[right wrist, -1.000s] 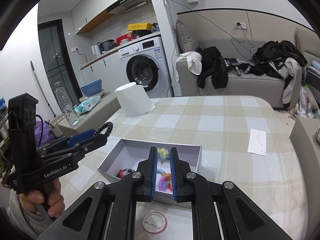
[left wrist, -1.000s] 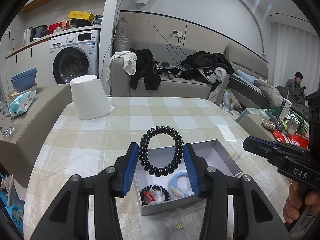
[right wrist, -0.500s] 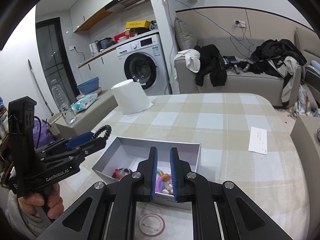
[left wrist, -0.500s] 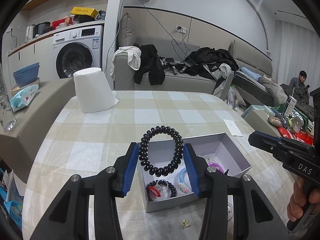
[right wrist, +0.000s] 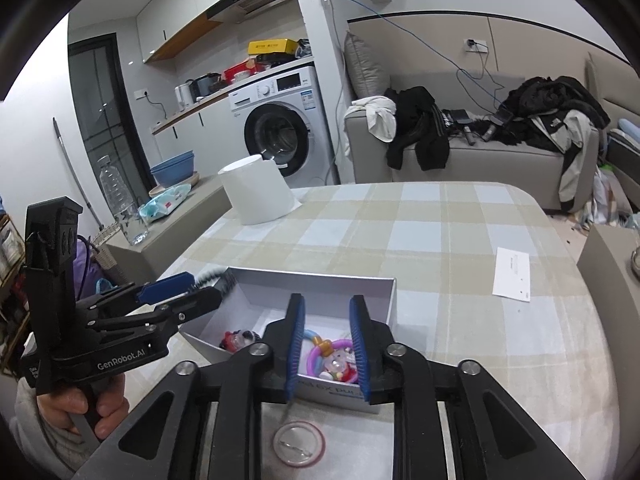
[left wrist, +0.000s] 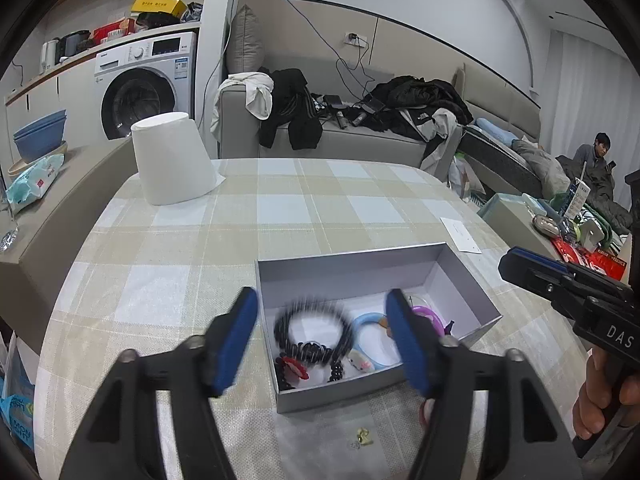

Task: Organize jewelry
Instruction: 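Lower the black bracelet and yellow charm into the grey box, open both tools, then grasp the small yellow charm with the left tool while the right tool grasps the white badge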

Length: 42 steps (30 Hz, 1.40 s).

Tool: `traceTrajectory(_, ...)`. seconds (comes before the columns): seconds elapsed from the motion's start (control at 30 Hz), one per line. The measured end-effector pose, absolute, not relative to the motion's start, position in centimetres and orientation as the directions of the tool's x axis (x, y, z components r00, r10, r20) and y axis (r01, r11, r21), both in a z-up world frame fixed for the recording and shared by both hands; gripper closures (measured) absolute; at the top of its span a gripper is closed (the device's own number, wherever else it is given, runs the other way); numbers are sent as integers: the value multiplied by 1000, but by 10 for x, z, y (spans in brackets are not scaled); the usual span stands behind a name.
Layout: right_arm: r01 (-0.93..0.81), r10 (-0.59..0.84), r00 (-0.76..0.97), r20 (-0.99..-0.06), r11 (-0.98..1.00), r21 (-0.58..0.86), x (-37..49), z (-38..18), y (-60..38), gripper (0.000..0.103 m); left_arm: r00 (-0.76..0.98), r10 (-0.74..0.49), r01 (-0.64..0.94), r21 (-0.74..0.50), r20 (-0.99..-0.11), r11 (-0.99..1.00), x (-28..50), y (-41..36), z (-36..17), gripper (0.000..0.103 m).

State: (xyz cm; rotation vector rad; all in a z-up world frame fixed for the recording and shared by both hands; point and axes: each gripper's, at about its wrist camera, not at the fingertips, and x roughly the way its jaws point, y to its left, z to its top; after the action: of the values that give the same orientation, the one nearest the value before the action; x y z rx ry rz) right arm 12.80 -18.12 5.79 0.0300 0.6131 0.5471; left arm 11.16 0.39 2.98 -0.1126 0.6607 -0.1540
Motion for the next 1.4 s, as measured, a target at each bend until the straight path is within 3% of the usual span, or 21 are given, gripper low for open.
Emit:
traceTrajectory(0.13, -459, 482, 689, -542, 868, 188, 126, 55, -189, 64, 782, -182, 112, -152, -597, 982, 103, 5, 32, 29)
traceTrajectory(0.2, -454, 474, 682, -557, 872, 185, 124, 52, -191, 49, 781, -178, 111, -148, -598, 983, 97, 7, 32, 19)
traceTrajectory(0.23, -452, 468, 680, -565, 873, 180, 123, 50, -193, 37, 784, -174, 109, -144, -595, 984, 94, 7, 32, 16)
traceTrajectory(0.37, -449, 441, 669, -598, 881, 148, 114, 40, -196, 3, 774, -152, 98, -121, -614, 988, 83, 7, 25, 11)
traceTrajectory(0.4, -447, 432, 666, -609, 884, 138, 112, 37, -197, 0, 766, -144, 93, -113, -627, 989, 81, 7, 21, 11)
traceTrajectory(0.73, -459, 342, 581, -738, 887, 49, 107, 1, -184, 0, 671, -133, 96, -93, -730, 991, 78, 2, -7, 11)
traceTrajectory(1.03, -515, 337, 508, -793, 856, 34, 99, -17, -164, 1, 624, -133, 114, -79, -770, 990, 76, -2, -22, 11)
traceTrajectory(1.1, -533, 344, 486, -803, 845, 39, 97, -21, -158, 11, 618, -133, 116, -77, -775, 990, 75, -2, -24, 11)
traceTrajectory(1.17, -561, 351, 458, -817, 827, 41, 96, -25, -153, 31, 610, -137, 121, -79, -780, 989, 75, -2, -26, 11)
traceTrajectory(1.4, -587, 362, 453, -815, 809, 33, 92, -25, -150, 38, 600, -158, 135, -96, -784, 986, 74, -2, -28, 11)
